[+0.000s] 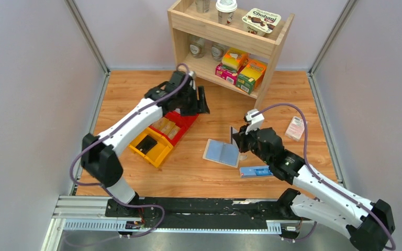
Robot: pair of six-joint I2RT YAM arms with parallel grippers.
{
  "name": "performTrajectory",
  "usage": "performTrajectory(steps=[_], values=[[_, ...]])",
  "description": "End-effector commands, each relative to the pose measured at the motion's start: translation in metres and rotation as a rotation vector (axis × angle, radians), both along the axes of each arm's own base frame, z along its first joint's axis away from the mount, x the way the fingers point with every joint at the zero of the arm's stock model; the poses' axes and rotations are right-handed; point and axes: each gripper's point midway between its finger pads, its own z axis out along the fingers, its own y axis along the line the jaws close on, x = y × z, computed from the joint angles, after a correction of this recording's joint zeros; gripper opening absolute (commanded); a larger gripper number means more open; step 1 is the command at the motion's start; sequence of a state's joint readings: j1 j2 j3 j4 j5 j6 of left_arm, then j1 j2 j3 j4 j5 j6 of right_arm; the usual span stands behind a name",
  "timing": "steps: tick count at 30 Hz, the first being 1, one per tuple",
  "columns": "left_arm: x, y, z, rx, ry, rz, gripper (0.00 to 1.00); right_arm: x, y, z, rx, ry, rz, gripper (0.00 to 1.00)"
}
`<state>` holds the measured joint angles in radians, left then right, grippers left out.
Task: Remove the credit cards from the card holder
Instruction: Place the credit card in the storage box.
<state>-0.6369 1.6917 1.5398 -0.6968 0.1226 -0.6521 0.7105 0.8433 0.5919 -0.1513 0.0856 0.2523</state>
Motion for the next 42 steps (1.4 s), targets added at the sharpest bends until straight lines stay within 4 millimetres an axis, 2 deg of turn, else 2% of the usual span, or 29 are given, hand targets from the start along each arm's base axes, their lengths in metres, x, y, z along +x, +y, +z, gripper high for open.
performTrajectory(steps=[1, 2, 3, 4, 6, 10, 18, 25, 29, 31, 35, 39, 42], values=[[-0.01, 0.01, 0.05, -0.211, -0.009, 0.121, 0.74, 0.021, -0.006, 0.051, -0.129, -0.325, -0.136, 0.0], [-0.015, 0.01, 0.065, -0.254, -0.027, 0.117, 0.74, 0.021, -0.001, 0.054, -0.157, -0.363, -0.13, 0.0], [-0.016, 0.008, 0.068, -0.291, -0.026, 0.129, 0.74, 0.021, 0.003, 0.056, -0.177, -0.391, -0.14, 0.0], [-0.019, 0.007, 0.081, -0.332, -0.042, 0.131, 0.74, 0.02, 0.007, 0.059, -0.203, -0.42, -0.141, 0.0], [-0.026, 0.003, 0.089, -0.396, -0.029, 0.131, 0.74, 0.018, 0.018, 0.064, -0.236, -0.484, -0.131, 0.0], [-0.034, -0.006, 0.093, -0.467, 0.026, 0.115, 0.74, 0.017, 0.039, 0.073, -0.285, -0.578, -0.122, 0.0], [-0.041, -0.016, 0.077, -0.502, 0.097, 0.103, 0.74, 0.019, 0.078, 0.075, -0.369, -0.673, -0.088, 0.0], [-0.045, -0.02, 0.054, -0.473, 0.147, 0.098, 0.7, 0.021, 0.096, 0.074, -0.425, -0.732, -0.093, 0.0], [-0.044, -0.023, 0.048, -0.471, 0.157, 0.09, 0.58, 0.021, 0.106, 0.072, -0.457, -0.756, -0.074, 0.0], [-0.042, -0.024, 0.049, -0.476, 0.146, 0.084, 0.45, 0.02, 0.11, 0.071, -0.46, -0.761, -0.069, 0.0], [-0.036, -0.021, 0.051, -0.468, 0.1, 0.089, 0.02, 0.02, 0.112, 0.067, -0.461, -0.758, -0.057, 0.0], [-0.029, -0.019, 0.054, -0.489, 0.052, 0.074, 0.0, 0.017, 0.114, 0.063, -0.442, -0.737, -0.035, 0.04], [-0.024, -0.018, 0.056, -0.505, 0.018, 0.064, 0.0, 0.016, 0.115, 0.063, -0.398, -0.7, -0.029, 0.17]])
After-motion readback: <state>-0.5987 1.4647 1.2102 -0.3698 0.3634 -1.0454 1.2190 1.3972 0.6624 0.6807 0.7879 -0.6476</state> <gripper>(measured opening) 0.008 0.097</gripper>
